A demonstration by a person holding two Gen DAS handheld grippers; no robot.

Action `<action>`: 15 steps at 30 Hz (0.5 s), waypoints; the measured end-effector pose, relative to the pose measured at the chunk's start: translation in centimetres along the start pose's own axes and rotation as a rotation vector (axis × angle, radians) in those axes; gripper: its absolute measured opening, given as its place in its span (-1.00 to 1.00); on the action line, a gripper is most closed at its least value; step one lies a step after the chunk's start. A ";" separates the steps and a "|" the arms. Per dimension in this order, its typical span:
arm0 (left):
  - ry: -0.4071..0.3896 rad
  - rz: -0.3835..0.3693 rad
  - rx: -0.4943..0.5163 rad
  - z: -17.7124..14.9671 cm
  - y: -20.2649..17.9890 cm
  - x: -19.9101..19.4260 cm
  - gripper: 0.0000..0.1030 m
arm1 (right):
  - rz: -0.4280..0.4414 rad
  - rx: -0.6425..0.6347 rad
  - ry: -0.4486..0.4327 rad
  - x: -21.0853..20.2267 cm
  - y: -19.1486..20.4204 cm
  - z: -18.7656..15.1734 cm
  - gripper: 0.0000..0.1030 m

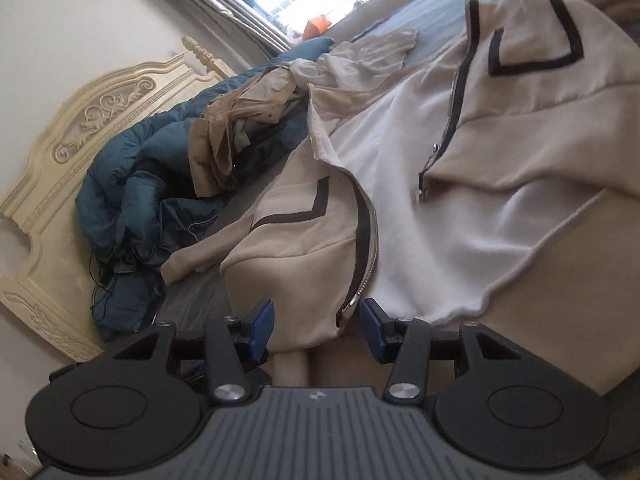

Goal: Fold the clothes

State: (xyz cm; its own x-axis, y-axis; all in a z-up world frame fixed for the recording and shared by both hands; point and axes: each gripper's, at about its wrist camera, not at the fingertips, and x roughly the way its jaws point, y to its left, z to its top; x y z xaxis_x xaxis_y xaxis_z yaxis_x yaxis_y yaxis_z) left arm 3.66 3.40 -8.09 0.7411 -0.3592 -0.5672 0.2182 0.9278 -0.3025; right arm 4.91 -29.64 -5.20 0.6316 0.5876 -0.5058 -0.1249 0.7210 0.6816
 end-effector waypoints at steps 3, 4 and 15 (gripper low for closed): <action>-0.006 -0.011 0.029 -0.3 -0.1 -0.2 0.41 | -0.023 0.079 0.036 1.9 -0.5 -0.2 -0.01; -0.007 -0.014 0.041 -0.5 -0.2 -0.3 0.41 | -0.030 0.106 0.048 2.6 -0.7 -0.2 -0.02; 0.015 -0.078 0.063 -0.8 -1.7 -0.8 0.44 | 0.087 0.201 -0.171 -0.1 -1.4 1.5 -0.84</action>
State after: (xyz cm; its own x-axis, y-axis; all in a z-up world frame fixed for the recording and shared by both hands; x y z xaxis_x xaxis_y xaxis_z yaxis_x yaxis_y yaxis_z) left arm 2.17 2.05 -7.77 0.7107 -0.4314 -0.5557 0.3143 0.9014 -0.2979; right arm 6.14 -31.20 -5.31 0.7474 0.5610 -0.3558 -0.0409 0.5734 0.8182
